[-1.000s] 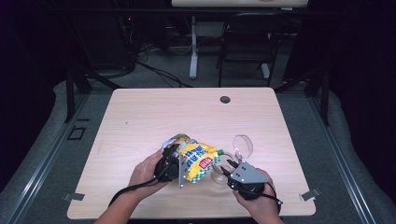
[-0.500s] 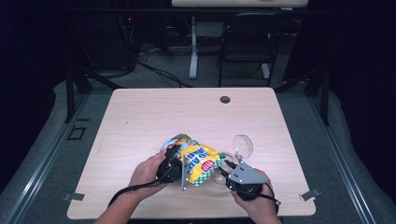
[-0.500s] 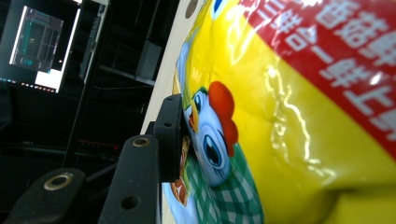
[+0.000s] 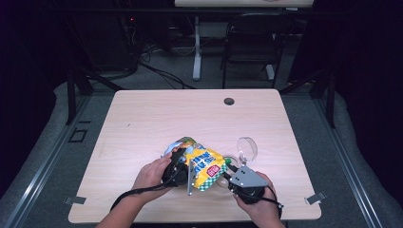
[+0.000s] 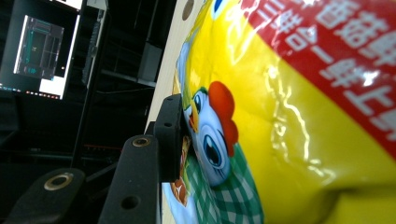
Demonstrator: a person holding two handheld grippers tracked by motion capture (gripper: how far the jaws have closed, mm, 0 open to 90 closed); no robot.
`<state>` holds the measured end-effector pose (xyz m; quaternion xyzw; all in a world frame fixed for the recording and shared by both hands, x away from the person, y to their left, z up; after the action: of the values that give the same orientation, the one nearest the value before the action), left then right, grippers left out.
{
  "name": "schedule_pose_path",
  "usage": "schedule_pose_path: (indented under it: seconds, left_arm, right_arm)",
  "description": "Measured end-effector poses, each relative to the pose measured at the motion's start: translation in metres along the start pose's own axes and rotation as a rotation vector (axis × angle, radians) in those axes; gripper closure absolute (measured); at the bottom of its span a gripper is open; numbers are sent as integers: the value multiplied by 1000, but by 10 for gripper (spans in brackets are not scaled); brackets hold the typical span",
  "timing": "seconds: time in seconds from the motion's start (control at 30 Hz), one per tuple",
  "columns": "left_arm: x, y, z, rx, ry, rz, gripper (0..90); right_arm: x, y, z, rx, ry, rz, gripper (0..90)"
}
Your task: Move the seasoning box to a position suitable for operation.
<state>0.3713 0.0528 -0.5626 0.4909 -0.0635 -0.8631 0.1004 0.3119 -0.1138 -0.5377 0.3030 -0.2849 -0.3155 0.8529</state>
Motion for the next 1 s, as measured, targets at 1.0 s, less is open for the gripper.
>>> schedule_pose_path:
  seconds: [1.0]
  left_arm:
    - [-5,2,3,-22,77,-75,623]
  right_arm:
    - [-1,-2,-4,-10,-12,4,782]
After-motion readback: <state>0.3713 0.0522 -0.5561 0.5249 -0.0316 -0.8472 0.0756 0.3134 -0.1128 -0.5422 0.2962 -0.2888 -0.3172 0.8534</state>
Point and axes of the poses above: each handheld gripper's, and its own axes: z roughly backward along the jaws, y roughly out of its top, x roughly to its right, the point moved 9 cm from there along -z, roughly forward along the jaws, and after that the axes turned 14 degrees about -x, right-handed, at the moved point
